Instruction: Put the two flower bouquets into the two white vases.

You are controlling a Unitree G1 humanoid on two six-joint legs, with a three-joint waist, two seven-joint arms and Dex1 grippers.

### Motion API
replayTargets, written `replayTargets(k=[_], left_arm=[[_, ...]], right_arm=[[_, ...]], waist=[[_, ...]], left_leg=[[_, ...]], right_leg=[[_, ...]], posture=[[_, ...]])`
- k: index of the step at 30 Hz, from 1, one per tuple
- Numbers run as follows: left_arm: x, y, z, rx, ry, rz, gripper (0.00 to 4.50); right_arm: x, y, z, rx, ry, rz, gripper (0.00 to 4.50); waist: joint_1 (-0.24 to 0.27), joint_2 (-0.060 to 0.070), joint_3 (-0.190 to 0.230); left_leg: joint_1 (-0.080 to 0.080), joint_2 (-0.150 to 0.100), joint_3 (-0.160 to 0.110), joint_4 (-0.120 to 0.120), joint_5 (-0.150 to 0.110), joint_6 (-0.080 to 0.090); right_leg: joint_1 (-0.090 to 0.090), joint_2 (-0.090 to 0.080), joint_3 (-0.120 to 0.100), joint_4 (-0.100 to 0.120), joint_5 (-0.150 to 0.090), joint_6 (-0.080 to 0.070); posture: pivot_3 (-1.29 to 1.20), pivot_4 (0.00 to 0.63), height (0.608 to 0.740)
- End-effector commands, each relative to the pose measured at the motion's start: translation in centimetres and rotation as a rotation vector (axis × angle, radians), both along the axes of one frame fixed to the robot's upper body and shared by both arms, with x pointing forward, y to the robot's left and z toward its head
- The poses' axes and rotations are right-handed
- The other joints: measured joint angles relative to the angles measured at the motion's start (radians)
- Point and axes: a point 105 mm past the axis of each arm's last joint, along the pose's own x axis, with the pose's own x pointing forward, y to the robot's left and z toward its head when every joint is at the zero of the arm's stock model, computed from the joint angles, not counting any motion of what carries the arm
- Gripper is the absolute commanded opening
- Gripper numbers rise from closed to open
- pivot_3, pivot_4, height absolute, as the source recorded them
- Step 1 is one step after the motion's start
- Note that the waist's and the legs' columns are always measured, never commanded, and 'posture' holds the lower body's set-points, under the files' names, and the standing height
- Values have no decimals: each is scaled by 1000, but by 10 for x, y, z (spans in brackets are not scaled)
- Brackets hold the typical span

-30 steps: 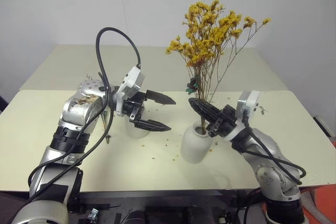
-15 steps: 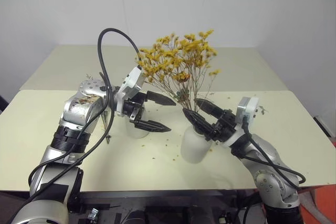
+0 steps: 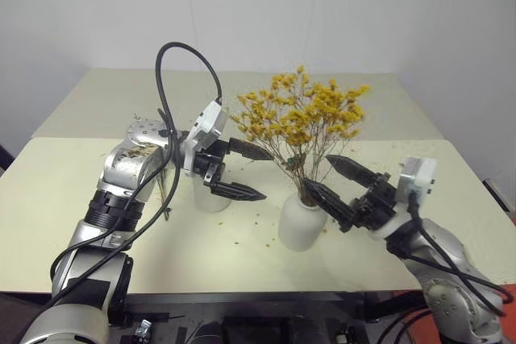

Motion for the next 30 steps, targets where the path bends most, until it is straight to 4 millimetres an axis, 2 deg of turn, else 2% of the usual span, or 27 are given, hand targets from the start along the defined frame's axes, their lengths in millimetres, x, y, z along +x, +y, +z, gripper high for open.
replayTargets(k=[1, 9, 13, 19, 23, 26, 30], left_arm=[[-1, -8, 13, -23, -56, -26, 4500], [-3, -8, 14, -48, -63, -31, 4500], [-1, -1, 17, -57, -70, 9, 4500], [5, 9, 27, -107, -97, 109, 4500], [10, 20, 34, -124, -127, 178, 4500], [12, 29, 40, -132, -150, 227, 4500], [17, 45, 46, -139, -188, 320, 4500]], right_arm=[[-10, -4, 13, -2, -56, 8, 4471], [-28, -32, 13, -44, -30, 36, 4471], [-26, -37, 8, -89, -11, 34, 4471], [-14, -43, 2, -117, 16, 14, 4471], [-5, -59, -2, -156, 40, -27, 4471], [7, -76, -4, -176, 55, -83, 4471], [29, -85, -6, -201, 65, -129, 4471]], waist=[[2, 0, 0], [15, 0, 0], [11, 0, 0], [14, 0, 0], [15, 0, 0], [15, 0, 0], [9, 0, 0]], left_leg=[[0, 0, 0, 0, 0, 0], [-1, 0, 0, 0, 0, 0], [2, 0, 0, 1, 0, 0], [2, 0, 0, 1, 0, 0], [1, 0, 0, 1, 0, 0], [1, 0, 0, 1, 0, 0], [2, 0, 0, 1, 0, 0]], right_leg=[[0, 0, 0, 0, 0, 0], [0, 0, 0, -1, 0, 0], [3, 0, 0, -1, 0, 0], [3, 0, 0, -1, 0, 0], [3, 0, 0, -1, 0, 0], [3, 0, 0, -1, 0, 0], [3, 0, 0, -1, 0, 0]], posture=[[0, 150, 740], [0, 150, 740], [0, 150, 740], [0, 150, 740], [0, 150, 740], [0, 150, 740], [0, 150, 740]])
